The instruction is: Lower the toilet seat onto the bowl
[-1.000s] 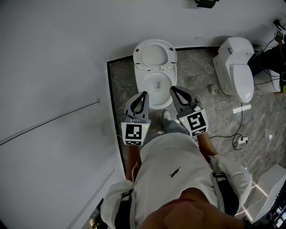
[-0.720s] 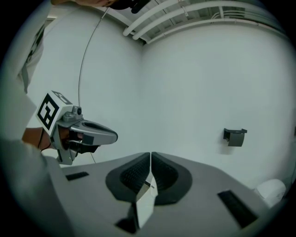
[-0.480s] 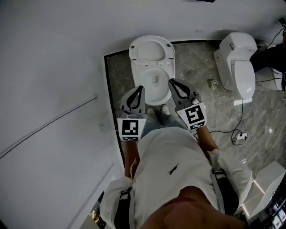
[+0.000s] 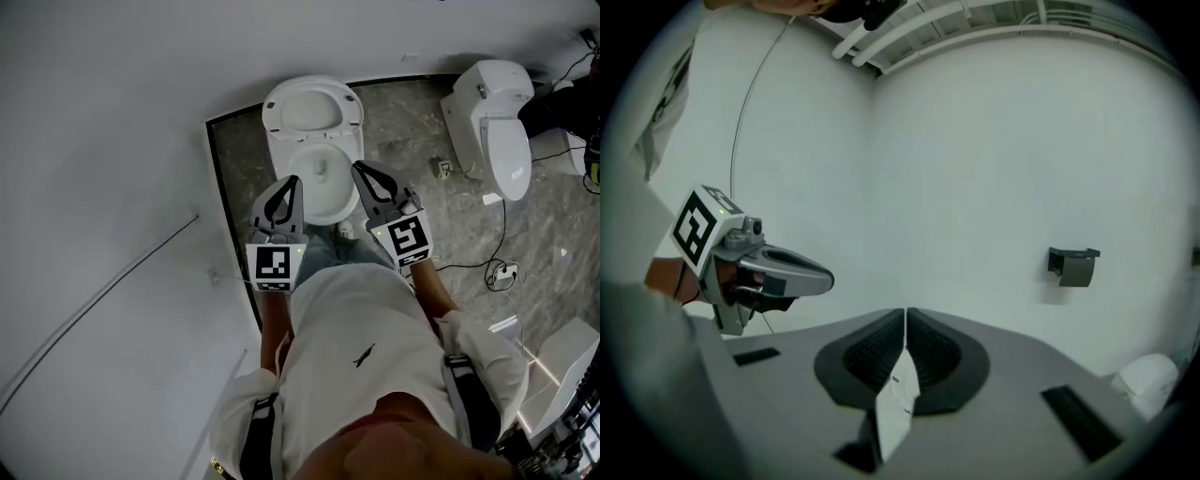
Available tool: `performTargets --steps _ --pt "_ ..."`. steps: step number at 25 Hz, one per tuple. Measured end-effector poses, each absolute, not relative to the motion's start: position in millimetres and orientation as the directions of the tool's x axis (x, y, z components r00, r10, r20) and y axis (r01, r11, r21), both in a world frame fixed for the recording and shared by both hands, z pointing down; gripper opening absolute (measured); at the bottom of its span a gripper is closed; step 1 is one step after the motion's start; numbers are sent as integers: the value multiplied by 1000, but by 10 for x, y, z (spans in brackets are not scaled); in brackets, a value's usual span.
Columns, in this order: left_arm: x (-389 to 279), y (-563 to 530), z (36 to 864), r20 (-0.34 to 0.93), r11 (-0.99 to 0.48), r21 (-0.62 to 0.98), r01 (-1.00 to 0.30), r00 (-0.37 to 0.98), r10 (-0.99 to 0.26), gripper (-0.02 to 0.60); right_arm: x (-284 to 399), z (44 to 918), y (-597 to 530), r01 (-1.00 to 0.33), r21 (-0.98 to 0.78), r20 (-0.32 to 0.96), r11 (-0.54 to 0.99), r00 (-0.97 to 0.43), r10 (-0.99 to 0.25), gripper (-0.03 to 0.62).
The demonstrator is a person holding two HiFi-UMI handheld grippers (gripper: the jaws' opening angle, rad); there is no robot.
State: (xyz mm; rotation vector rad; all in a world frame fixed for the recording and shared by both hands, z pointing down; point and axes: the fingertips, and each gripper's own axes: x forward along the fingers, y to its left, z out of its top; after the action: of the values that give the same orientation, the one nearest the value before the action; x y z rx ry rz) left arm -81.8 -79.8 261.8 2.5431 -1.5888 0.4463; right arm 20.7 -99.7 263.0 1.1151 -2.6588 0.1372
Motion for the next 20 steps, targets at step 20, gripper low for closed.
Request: performTargets --steps 20 --pt "-1318 -1785 3140 292 -532 9 -847 511 -808 28 -266 2982 -1873 -828 47 251 559 -532 -809 32"
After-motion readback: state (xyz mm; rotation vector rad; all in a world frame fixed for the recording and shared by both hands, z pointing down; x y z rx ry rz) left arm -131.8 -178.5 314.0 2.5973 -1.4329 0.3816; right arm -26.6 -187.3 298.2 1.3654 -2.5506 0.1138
